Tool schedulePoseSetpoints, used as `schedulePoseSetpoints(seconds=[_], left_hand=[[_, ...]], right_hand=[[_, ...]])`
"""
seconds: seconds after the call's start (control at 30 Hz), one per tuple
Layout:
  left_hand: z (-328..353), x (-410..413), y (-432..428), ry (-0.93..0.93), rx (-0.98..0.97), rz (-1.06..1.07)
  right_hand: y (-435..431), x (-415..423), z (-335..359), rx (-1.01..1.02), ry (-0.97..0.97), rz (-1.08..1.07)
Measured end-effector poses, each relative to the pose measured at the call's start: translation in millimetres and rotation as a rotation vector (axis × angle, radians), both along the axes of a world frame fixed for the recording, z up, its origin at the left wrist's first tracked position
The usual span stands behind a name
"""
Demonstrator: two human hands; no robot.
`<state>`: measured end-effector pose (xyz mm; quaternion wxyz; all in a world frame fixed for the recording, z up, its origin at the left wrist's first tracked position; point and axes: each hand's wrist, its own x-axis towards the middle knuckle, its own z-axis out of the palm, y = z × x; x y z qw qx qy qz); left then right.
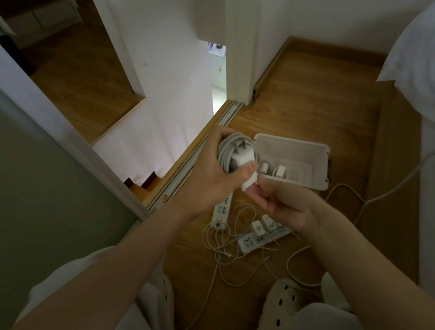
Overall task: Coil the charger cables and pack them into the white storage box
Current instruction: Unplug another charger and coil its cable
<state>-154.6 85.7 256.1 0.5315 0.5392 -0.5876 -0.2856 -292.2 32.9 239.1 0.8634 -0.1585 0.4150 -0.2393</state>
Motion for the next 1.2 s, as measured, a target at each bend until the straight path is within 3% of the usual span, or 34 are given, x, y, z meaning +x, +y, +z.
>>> schedulePoseSetpoints(seconds=[0.13,0.3,0.5,0.6,0.7,0.83,1.03,1.2], left_hand=[[4.3,4.1,5.7,-0.033,-0.052,-0.039],[-1.5,5.6,3.6,0.012,0.014,-0.007],[-12.4,1.6,-0.8,0.096,0.174,-0.01],[-15.3,2.8,-3.1,0.243,0.285,0.049],[-19.3,7.1,-5.4,0.333,0.351,0.076],[-27.1,7.9,-7.2,0.54,0.417,-0.051],[-42.6,3.5,-13.3,0.22,0.514,-0.079],[-51.8,13.4,-24.9,0.085,0.595,-0.187]], right_hand=[[9.4,4.6,-8.3,-0.002,-0.026,0.104],[23.3,10.8,-15.1,-0.486,0.353,0.107],[26.6,11.3,-13.6,-0.737,0.518,0.2],[24.3,13.0,-9.9,-0.705,0.479,0.25],[22.8,15.5,-9.9,-0.586,0.322,0.256],[24.5,15.2,-11.4,-0.725,0.278,0.247],[11.5,0.2,-26.4,-0.687,0.346,0.32],[-10.4,-9.6,-33.5,-0.84,0.486,0.462]])
